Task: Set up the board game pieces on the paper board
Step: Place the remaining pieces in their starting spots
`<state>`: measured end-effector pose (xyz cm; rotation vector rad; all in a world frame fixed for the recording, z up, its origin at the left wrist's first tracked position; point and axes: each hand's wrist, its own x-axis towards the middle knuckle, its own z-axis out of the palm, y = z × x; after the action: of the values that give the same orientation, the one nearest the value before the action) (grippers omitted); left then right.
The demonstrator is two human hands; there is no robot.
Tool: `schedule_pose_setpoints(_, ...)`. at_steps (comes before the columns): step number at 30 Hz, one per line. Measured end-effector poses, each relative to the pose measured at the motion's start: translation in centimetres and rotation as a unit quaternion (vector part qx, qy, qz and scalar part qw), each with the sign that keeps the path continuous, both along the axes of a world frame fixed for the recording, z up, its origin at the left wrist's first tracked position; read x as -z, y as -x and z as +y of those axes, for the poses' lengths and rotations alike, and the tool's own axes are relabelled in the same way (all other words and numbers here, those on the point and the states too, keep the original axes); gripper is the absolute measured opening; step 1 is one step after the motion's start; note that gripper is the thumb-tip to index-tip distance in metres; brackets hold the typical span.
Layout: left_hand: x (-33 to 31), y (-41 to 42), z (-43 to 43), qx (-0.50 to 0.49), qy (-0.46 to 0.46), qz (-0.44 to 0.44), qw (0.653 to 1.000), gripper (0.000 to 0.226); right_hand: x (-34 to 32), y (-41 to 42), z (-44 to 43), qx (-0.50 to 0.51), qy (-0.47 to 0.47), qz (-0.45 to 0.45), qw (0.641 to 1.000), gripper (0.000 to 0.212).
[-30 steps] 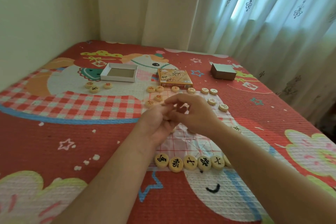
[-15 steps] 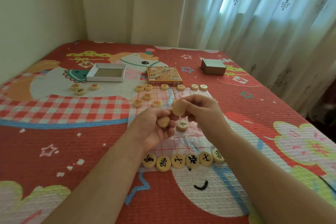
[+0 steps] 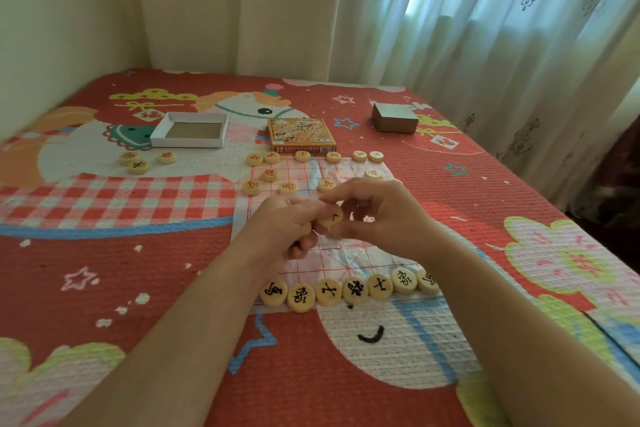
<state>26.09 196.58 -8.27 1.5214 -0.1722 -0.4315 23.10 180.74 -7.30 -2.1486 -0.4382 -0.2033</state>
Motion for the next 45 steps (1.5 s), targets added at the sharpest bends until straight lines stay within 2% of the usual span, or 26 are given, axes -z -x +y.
schedule_pose_setpoints(2, -0.3, 0.0, -0.1, -0.007, 0.011, -0.008, 1.000, 0.019, 0.1, 0.1, -0.3, 0.035, 0.027, -0.042, 0.998, 0.035)
schedule_pose_setpoints(4, -0.7, -0.5, 0.5, -0.066, 0.077, 0.015, 0.995, 0.019, -0.1, 0.1, -0.5, 0.092, 0.014, -0.056, 0.994, 0.034)
schedule_pose_setpoints(8, -1.4, -2.1, 3.2, -0.174, 0.252, 0.072, 0.949, 0.024, -0.4, -0.4, -1.2, 0.157, -0.056, -0.061, 0.984, 0.028)
schedule_pose_setpoints(13, -1.2, -3.2, 5.3, -0.245, 0.341, 0.097, 0.902, 0.027, 0.0, -0.8, -2.2, 0.185, -0.050, -0.061, 0.980, 0.023)
schedule_pose_setpoints(19, -0.9, -3.6, 5.3, -0.249, 0.344, 0.116, 0.898, 0.028, 0.5, -1.4, -1.1, 0.175, -0.032, -0.023, 0.984, 0.017)
schedule_pose_setpoints(23, -0.7, -3.8, 5.4, -0.249, 0.351, 0.128, 0.894, 0.029, 0.6, -3.0, 3.2, 0.102, 0.075, 0.029, 0.991, 0.013)
schedule_pose_setpoints(26, -0.5, -4.0, 5.7, -0.250, 0.367, 0.133, 0.886, 0.030, 0.8, -4.6, 6.9, 0.059, 0.155, 0.026, 0.986, 0.016)
schedule_pose_setpoints(33, -0.2, -4.3, 5.6, -0.247, 0.375, 0.162, 0.879, 0.031, 1.3, -5.3, 10.0, 0.065, 0.291, 0.008, 0.955, 0.023)
schedule_pose_setpoints(36, -0.1, -4.2, 5.5, -0.246, 0.371, 0.166, 0.880, 0.031, 1.4, -5.4, 9.7, 0.072, 0.271, 0.022, 0.960, 0.022)
schedule_pose_setpoints(41, -0.4, -3.9, 5.5, -0.245, 0.367, 0.164, 0.882, 0.027, 0.6, -4.9, 8.1, 0.096, 0.147, 0.034, 0.984, 0.018)
schedule_pose_setpoints(45, -1.1, -3.3, 4.7, -0.167, 0.373, 0.166, 0.898, 0.020, -0.1, -3.7, 6.4, 0.108, 0.081, 0.008, 0.991, 0.016)
